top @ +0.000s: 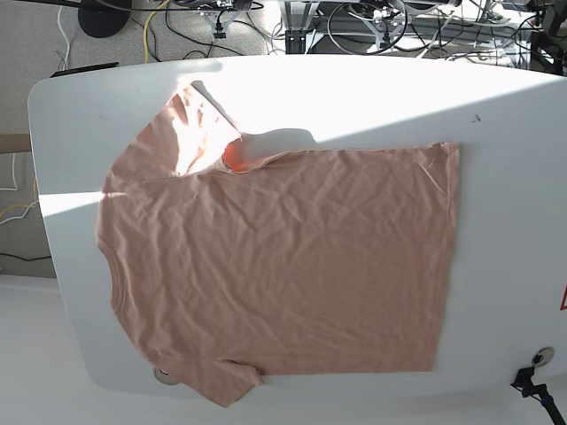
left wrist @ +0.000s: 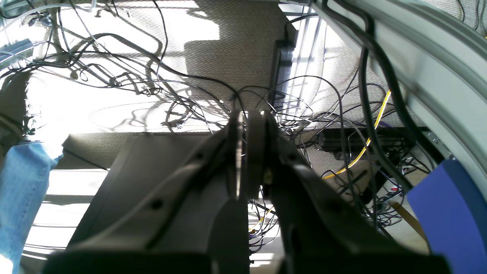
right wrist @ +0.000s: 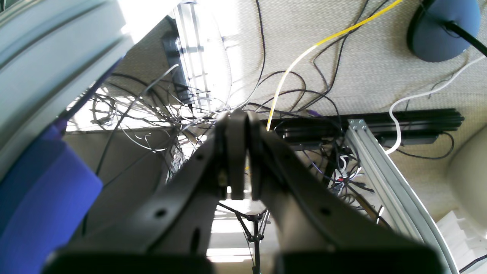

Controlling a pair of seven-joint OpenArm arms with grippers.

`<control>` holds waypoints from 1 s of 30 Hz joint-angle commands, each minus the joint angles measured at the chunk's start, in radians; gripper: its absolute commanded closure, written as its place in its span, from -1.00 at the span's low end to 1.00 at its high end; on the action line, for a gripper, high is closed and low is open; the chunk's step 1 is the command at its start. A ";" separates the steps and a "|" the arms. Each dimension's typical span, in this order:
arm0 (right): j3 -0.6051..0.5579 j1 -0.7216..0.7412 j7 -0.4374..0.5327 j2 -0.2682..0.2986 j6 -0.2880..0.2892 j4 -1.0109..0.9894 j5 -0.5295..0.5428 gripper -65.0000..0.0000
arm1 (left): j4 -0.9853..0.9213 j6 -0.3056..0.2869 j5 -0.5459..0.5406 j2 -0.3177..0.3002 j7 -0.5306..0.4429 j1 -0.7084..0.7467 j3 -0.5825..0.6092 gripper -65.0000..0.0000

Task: Fold the T-shirt properly

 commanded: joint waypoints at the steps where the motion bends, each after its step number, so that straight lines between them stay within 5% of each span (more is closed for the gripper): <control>1: -0.003 -0.003 0.011 0.004 0.014 0.001 -0.008 0.97 | -0.005 -0.002 0.004 -0.001 0.011 0.006 0.005 0.95; 23: 0.004 -0.027 0.006 0.020 0.080 0.001 -0.021 0.96 | 0.003 -0.002 0.021 -0.007 0.013 0.029 0.008 0.95; 30: 0.008 -0.193 0.007 0.060 0.058 0.224 -0.020 0.95 | 0.279 -0.006 0.111 -0.026 0.046 0.207 0.017 0.94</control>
